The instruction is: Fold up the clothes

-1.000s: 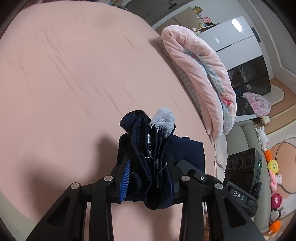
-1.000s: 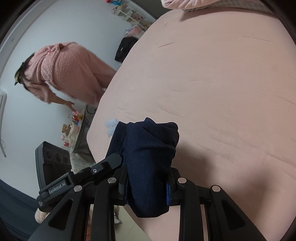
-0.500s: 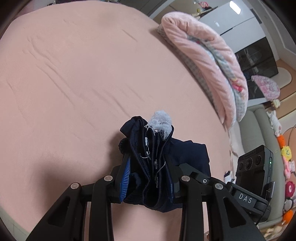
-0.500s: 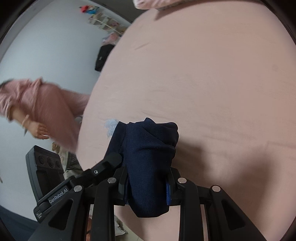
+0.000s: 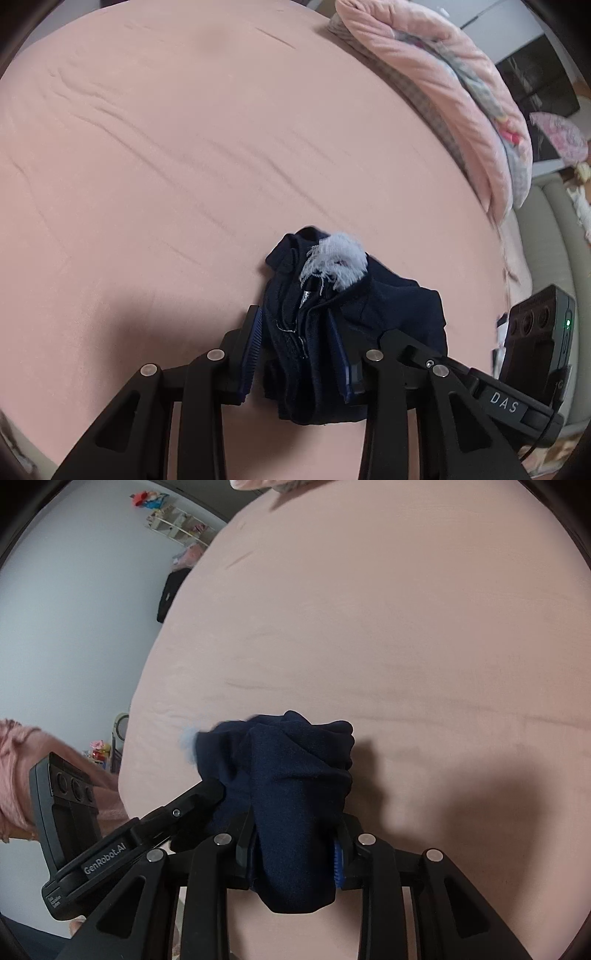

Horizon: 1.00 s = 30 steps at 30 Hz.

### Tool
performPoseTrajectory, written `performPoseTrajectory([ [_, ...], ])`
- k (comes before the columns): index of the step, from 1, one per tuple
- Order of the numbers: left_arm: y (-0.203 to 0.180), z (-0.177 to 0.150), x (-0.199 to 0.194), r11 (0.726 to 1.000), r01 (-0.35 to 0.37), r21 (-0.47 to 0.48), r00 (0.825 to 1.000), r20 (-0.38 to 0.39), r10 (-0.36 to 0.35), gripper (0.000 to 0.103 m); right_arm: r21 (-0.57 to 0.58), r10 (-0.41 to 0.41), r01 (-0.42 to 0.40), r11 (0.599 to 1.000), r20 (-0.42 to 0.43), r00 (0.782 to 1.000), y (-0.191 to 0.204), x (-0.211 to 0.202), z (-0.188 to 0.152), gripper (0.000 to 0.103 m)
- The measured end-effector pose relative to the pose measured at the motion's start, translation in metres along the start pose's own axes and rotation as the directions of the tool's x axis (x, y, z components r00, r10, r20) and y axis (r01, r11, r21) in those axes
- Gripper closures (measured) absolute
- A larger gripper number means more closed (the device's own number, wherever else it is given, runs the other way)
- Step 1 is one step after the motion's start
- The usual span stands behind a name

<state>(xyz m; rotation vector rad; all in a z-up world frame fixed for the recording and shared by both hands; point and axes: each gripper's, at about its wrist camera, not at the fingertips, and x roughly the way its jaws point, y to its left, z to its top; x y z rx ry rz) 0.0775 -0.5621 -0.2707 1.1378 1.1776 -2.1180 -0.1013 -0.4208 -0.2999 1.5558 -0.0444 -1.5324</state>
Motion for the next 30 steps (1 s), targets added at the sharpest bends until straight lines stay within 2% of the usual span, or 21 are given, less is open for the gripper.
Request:
performPoseTrajectory([
  [8, 0.008, -0.008, -0.003, 1.000, 0.002, -0.030, 1.000, 0.026, -0.002, 0.062, -0.006, 0.020, -0.020, 1.000, -0.011, 1.000, -0.009, 0.006, 0.000, 0.067],
  [9, 0.010, -0.008, -0.005, 0.999, 0.005, -0.038, 1.000, 0.027, -0.004, 0.060, -0.011, 0.021, -0.022, 1.000, -0.017, 1.000, -0.010, 0.006, -0.001, 0.064],
  [10, 0.010, -0.008, -0.007, 0.999, -0.010, -0.047, 1.000, 0.026, 0.011, 0.052, -0.021, 0.020, -0.020, 1.000, -0.029, 0.999, -0.009, 0.006, 0.001, 0.061],
  [11, 0.009, -0.008, -0.010, 0.998, -0.036, -0.050, 0.999, 0.031, 0.038, 0.042, -0.033, 0.015, -0.017, 0.999, -0.041, 0.999, -0.007, 0.005, 0.002, 0.052],
  [12, 0.008, -0.009, -0.013, 0.997, -0.063, -0.053, 0.997, 0.036, 0.065, 0.039, -0.049, 0.001, -0.003, 0.999, -0.054, 0.999, -0.004, 0.004, 0.004, 0.039],
  [14, 0.002, -0.012, -0.024, 0.996, -0.088, -0.027, 0.994, 0.066, 0.090, 0.038, -0.091, -0.031, 0.026, 0.996, -0.050, 0.998, 0.003, -0.005, 0.006, 0.030],
  [20, -0.007, -0.018, -0.055, 0.994, -0.110, -0.019, 0.985, 0.132, 0.111, 0.038, -0.189, -0.053, 0.063, 0.980, 0.059, 0.997, 0.021, -0.051, 0.011, 0.028],
  [23, -0.011, -0.024, -0.063, 0.993, -0.112, -0.031, 0.979, 0.167, 0.116, 0.038, -0.212, -0.094, 0.118, 0.970, 0.119, 0.988, 0.019, -0.065, 0.010, 0.028],
  [28, -0.012, -0.031, -0.057, 0.994, -0.097, -0.057, 0.981, 0.160, 0.105, 0.038, -0.238, -0.172, 0.207, 0.949, 0.159, 0.972, 0.001, -0.070, 0.007, 0.028],
  [30, -0.011, -0.034, -0.053, 0.993, -0.094, -0.067, 0.983, 0.149, 0.103, 0.038, -0.231, -0.182, 0.216, 0.949, 0.159, 0.970, -0.008, -0.074, 0.008, 0.035],
])
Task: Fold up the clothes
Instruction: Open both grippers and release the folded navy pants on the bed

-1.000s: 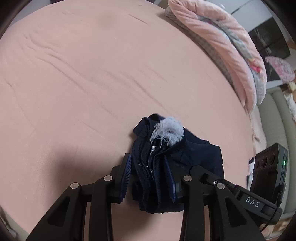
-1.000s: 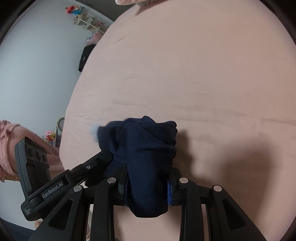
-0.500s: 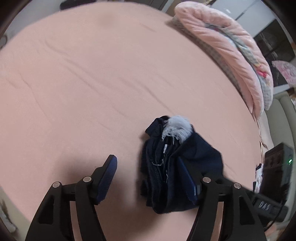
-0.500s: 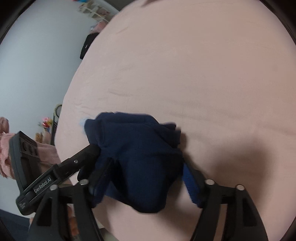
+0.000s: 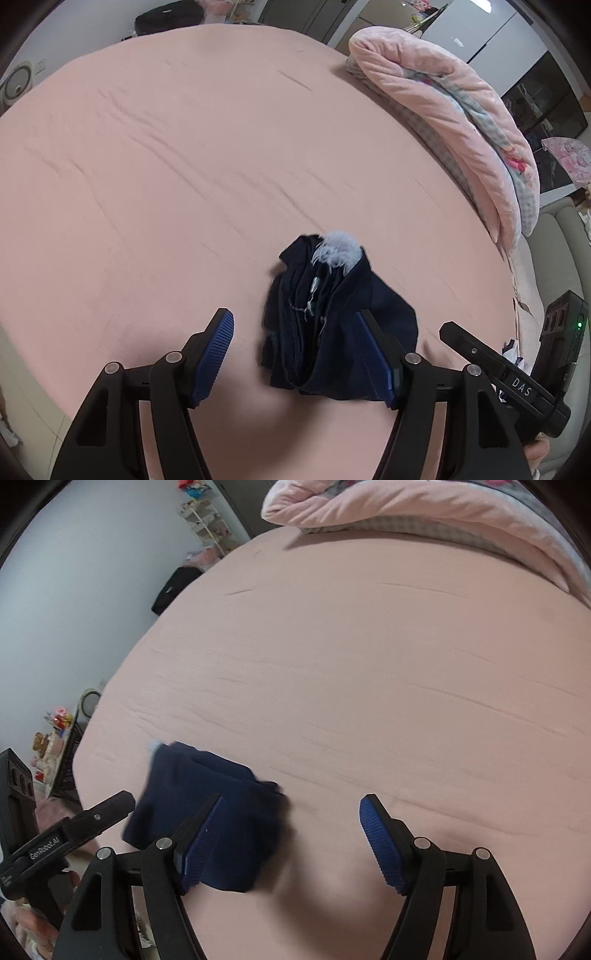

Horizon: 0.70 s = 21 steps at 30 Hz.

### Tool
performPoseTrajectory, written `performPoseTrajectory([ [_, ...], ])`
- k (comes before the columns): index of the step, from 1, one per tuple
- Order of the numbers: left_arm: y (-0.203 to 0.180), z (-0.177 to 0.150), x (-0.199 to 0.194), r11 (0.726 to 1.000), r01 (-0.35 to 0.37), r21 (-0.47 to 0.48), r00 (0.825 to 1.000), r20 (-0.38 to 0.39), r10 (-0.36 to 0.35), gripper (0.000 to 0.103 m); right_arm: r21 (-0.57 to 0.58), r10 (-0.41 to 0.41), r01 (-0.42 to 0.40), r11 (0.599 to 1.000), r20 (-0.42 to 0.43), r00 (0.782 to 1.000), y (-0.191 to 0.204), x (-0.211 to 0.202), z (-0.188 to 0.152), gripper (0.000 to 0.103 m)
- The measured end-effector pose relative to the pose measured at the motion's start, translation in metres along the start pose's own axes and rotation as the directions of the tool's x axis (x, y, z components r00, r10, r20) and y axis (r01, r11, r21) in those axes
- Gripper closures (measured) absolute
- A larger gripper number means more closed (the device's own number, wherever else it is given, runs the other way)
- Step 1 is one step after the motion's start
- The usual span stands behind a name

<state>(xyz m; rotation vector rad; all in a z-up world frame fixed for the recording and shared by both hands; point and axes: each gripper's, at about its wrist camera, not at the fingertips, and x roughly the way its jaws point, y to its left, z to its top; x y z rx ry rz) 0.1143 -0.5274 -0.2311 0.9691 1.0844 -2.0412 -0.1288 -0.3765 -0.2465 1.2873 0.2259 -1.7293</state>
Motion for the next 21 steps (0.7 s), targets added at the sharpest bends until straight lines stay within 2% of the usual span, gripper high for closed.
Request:
performPoseTrajectory([
  [3, 0.006, -0.003, -0.003, 0.999, -0.024, -0.024, 1.000, 0.007, 0.024, 0.038, 0.016, 0.000, 0.001, 1.000, -0.028, 1.000, -0.001, 0.001, -0.002, 0.039],
  [5, 0.009, -0.004, -0.012, 0.999, -0.002, -0.035, 1.000, 0.022, 0.003, 0.038, -0.009, -0.013, 0.013, 1.000, -0.025, 1.000, 0.001, -0.005, 0.000, 0.039],
  [10, 0.007, -0.012, -0.040, 0.999, -0.041, -0.016, 0.997, 0.060, 0.042, 0.038, -0.110, -0.111, 0.110, 0.988, -0.005, 0.994, 0.019, -0.021, 0.001, 0.039],
  [14, -0.005, -0.021, -0.061, 0.997, -0.075, 0.019, 0.994, 0.081, 0.073, 0.038, -0.124, -0.105, 0.105, 0.987, 0.002, 0.994, 0.018, -0.052, -0.008, 0.039],
  [21, -0.031, -0.018, -0.083, 0.998, -0.056, 0.025, 0.992, 0.116, 0.053, 0.037, -0.180, -0.167, 0.168, 0.969, 0.018, 0.986, 0.051, -0.089, -0.001, 0.038],
])
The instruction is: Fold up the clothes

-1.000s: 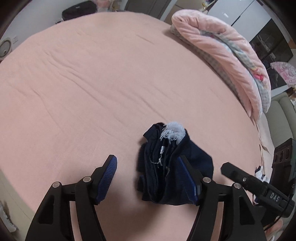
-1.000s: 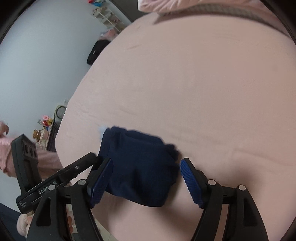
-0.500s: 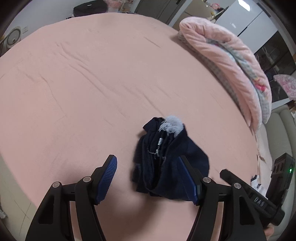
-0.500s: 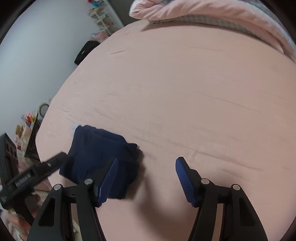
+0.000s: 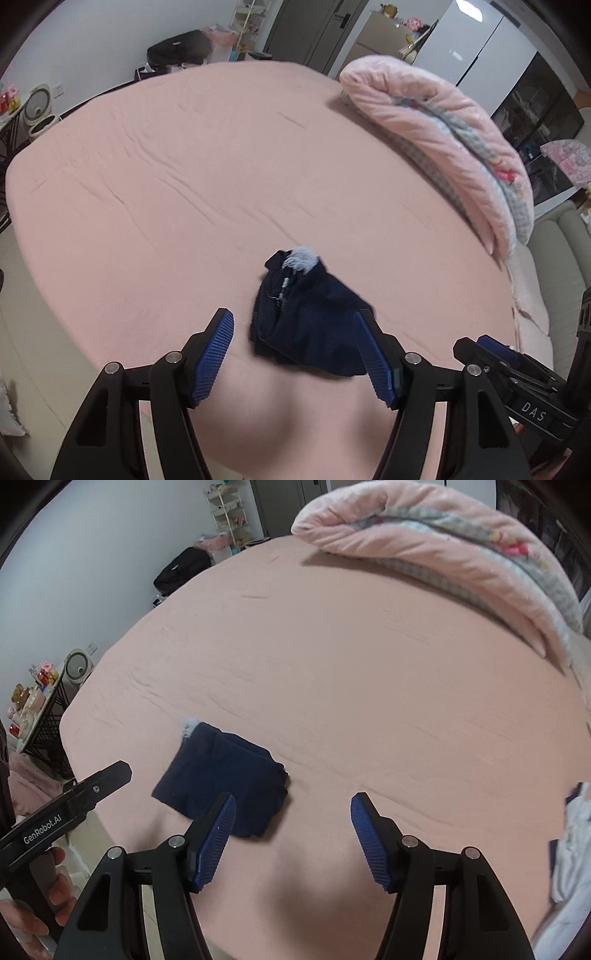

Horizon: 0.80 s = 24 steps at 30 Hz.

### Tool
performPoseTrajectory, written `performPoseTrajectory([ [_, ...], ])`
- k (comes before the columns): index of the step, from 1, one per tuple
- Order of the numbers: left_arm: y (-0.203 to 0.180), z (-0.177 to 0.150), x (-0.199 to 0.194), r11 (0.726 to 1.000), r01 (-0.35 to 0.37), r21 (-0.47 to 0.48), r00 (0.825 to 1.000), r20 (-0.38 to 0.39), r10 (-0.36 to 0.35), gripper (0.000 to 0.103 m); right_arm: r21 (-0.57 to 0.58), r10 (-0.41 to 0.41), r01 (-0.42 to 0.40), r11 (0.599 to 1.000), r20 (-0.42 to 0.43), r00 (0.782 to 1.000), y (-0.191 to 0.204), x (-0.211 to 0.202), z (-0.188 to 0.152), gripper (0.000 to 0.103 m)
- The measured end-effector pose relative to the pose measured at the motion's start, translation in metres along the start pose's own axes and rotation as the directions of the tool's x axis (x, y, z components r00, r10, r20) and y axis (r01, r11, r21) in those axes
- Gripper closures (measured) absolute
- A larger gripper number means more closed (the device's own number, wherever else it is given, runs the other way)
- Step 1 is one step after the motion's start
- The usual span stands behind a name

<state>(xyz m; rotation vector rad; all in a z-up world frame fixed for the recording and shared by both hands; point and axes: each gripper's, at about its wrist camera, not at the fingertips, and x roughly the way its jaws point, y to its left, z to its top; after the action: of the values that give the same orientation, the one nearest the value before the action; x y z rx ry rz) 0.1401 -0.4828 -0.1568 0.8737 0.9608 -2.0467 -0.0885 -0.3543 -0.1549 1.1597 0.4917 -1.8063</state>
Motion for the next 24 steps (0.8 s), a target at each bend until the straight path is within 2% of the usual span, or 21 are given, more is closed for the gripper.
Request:
performPoseTrajectory([
  [3, -0.020, 0.009, -0.009, 1.000, -0.010, 0.013, 0.999, 0.040, 0.009, 0.030, 0.002, -0.004, 0.004, 1.000, 0.014, 1.000, 0.005, -0.016, 0.004, 0.032],
  [8, -0.037, 0.008, -0.039, 0.996, -0.050, 0.074, 0.995, 0.094, 0.043, 0.014, -0.046, -0.062, 0.065, 0.997, 0.067, 0.996, 0.016, -0.052, 0.004, 0.030],
  [11, -0.047, 0.004, -0.054, 0.989, -0.098, 0.108, 0.989, 0.122, 0.084, 0.009, -0.073, -0.072, 0.079, 0.994, 0.089, 0.993, 0.022, -0.076, 0.002, 0.029],
  [18, -0.063, -0.007, -0.086, 0.984, -0.131, 0.124, 0.983, 0.143, 0.113, 0.008, -0.115, -0.068, 0.082, 0.990, 0.123, 0.990, 0.041, -0.111, -0.004, 0.028],
  [24, -0.080, -0.021, -0.121, 0.965, -0.202, 0.165, 0.968, 0.180, 0.172, 0.008, -0.129, -0.075, 0.094, 0.987, 0.142, 0.987, 0.048, -0.141, -0.012, 0.028],
])
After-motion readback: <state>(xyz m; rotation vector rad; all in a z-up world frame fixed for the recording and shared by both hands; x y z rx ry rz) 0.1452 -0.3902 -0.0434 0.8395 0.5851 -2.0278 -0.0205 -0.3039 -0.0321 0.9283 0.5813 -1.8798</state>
